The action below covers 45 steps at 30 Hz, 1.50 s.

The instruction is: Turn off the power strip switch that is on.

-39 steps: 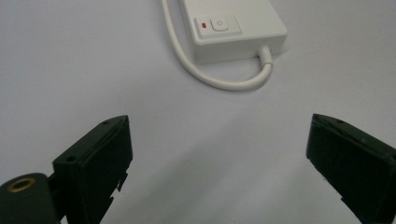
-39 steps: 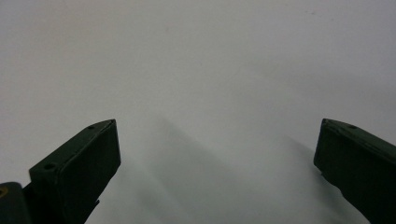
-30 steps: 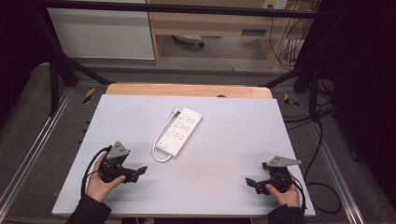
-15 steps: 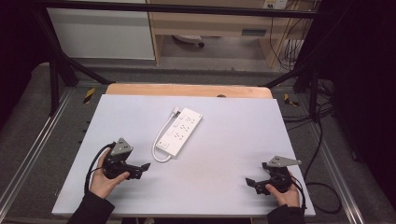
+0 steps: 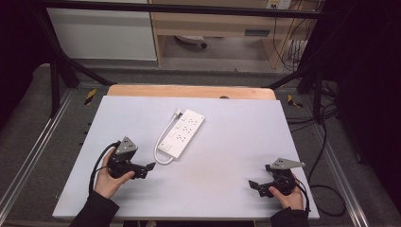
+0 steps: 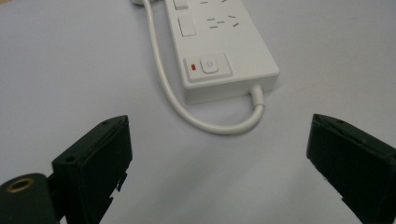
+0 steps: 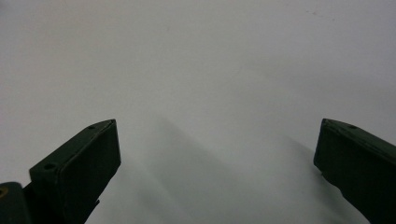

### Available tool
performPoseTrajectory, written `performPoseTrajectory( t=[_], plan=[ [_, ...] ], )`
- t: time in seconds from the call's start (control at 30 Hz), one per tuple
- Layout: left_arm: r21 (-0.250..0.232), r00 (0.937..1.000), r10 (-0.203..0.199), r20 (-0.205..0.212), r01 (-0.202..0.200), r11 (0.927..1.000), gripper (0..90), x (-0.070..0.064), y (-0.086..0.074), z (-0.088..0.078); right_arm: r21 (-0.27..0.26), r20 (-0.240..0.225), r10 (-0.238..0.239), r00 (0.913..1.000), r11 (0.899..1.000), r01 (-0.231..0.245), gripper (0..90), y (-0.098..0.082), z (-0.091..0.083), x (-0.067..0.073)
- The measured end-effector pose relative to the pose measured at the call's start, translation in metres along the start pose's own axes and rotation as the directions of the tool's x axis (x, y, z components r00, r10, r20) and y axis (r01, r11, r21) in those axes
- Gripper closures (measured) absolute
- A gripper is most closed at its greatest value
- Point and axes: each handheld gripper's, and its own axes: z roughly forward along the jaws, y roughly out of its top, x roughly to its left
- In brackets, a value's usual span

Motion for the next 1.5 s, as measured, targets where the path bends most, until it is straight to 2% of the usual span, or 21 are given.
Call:
performPoseTrajectory(
  t=[0.73,1.5],
  plan=[
    [-0.007,0.9999,0.0,0.016,0.0,1.0,6.8,-0.004,0.018,0.012,-0.001,-0.001,0.0,1.0,1.0,0.0,1.1,0.0,0.0,0.0],
    [-0.011,0.9999,-0.008,0.014,0.008,0.9999,8.2,-0.006,0.037,0.024,0.001,-0.006,-0.002,1.0,1.0,0.002,1.1,0.0,0.0,0.0]
  ],
)
